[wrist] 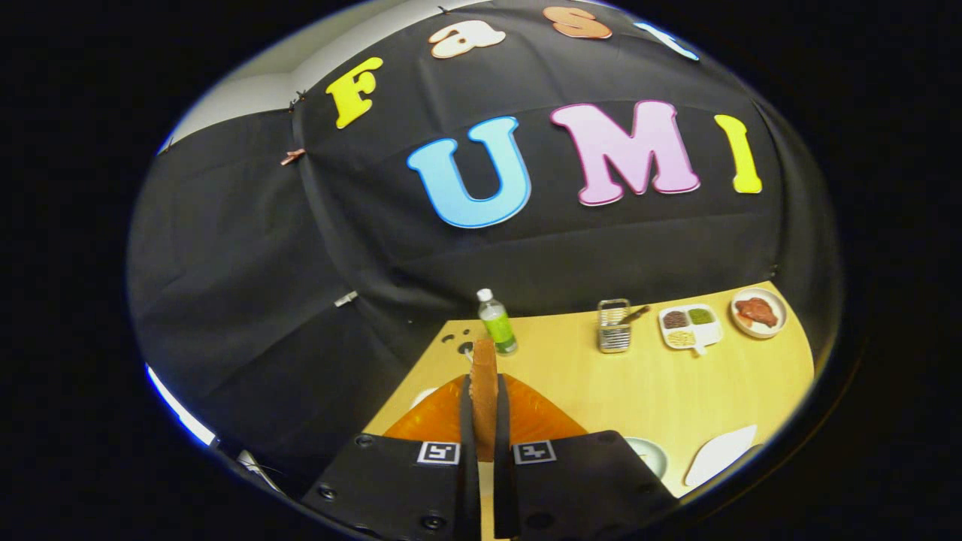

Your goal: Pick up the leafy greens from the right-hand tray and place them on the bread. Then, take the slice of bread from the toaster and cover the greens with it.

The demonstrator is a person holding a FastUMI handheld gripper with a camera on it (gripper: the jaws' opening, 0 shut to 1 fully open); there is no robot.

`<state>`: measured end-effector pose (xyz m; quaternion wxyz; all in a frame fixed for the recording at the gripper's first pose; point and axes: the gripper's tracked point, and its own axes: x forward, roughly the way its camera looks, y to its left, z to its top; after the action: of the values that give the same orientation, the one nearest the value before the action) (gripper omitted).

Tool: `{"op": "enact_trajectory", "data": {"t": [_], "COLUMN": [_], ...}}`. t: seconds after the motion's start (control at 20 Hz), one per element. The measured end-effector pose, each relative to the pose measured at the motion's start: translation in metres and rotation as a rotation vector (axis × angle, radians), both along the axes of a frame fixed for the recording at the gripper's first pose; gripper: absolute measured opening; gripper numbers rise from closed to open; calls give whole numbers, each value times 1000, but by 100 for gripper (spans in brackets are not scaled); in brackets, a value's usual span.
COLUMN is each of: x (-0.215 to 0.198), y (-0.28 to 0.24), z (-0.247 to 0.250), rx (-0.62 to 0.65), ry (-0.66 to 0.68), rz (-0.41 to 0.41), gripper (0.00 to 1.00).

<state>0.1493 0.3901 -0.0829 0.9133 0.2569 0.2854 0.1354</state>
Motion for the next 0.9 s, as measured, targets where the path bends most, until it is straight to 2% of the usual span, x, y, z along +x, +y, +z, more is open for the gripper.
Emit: {"op": "enact_trajectory", "data": {"t": [0.2, 0.4, 0.5, 0.65, 0.7, 0.9], "x": [-29, -61, -68, -68, -70, -86], "y": [-42, -33, -17, -1, -1, -36], "z": [-67, -140, -159, -185, -200, -252], "rx": [-16, -5, 60, 216, 230, 67], "ry": [116, 214, 249, 311, 340, 410], "rz": [-104, -144, -155, -222, -244, -279], "gripper": [11, 11, 11, 11, 11, 11]}}
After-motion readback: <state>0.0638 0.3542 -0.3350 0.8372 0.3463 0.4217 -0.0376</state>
